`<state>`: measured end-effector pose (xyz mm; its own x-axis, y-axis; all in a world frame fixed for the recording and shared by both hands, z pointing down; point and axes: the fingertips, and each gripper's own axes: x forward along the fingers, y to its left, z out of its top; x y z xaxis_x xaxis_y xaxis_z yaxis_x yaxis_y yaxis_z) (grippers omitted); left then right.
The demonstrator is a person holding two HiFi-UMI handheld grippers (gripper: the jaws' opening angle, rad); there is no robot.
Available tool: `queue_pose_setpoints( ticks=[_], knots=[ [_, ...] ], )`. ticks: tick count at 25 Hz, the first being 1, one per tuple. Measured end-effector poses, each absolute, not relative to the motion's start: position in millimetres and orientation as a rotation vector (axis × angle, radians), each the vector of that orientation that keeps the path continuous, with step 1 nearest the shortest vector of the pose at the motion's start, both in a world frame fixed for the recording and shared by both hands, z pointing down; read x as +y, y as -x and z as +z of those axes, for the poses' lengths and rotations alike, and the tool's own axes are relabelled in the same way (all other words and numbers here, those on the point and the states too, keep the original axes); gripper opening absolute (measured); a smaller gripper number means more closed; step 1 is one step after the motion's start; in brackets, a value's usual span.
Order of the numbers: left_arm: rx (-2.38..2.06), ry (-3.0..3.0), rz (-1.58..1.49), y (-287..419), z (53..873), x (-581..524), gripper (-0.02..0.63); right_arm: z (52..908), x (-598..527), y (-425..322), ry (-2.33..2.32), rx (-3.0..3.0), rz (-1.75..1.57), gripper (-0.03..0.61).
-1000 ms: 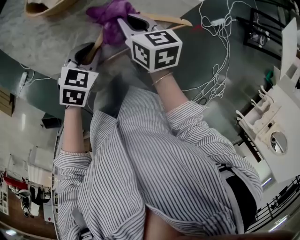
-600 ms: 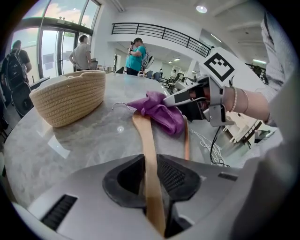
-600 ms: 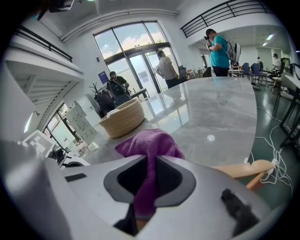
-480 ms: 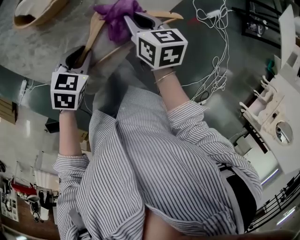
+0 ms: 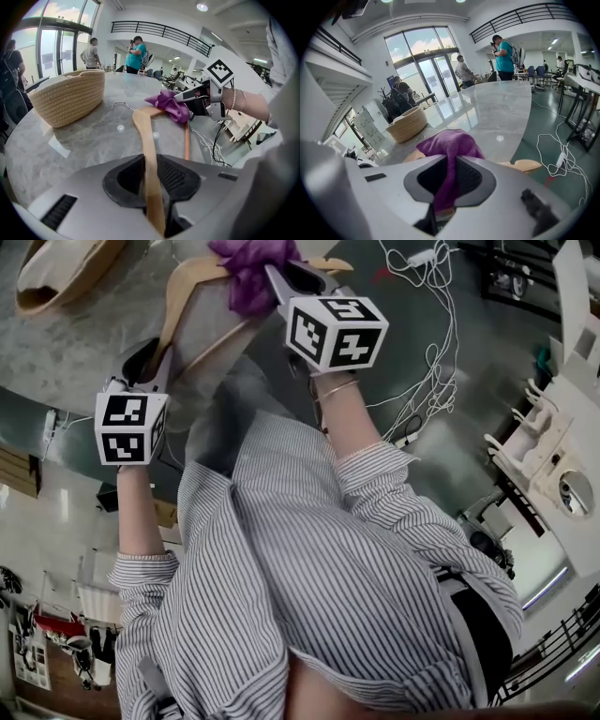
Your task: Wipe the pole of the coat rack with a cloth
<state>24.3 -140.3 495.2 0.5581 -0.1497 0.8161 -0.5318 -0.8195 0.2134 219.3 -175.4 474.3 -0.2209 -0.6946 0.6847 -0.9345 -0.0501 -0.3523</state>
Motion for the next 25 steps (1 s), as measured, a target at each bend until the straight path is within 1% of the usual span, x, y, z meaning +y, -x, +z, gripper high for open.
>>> queue_pose_setpoints(
  ticks=[25],
  knots=[
    [-0.619,-2.358,1.181,-23.6,491.1,-137.7,0.087,463.0,-146.1,-281.8,-1.917,-1.821,1.120,0.057]
  ],
)
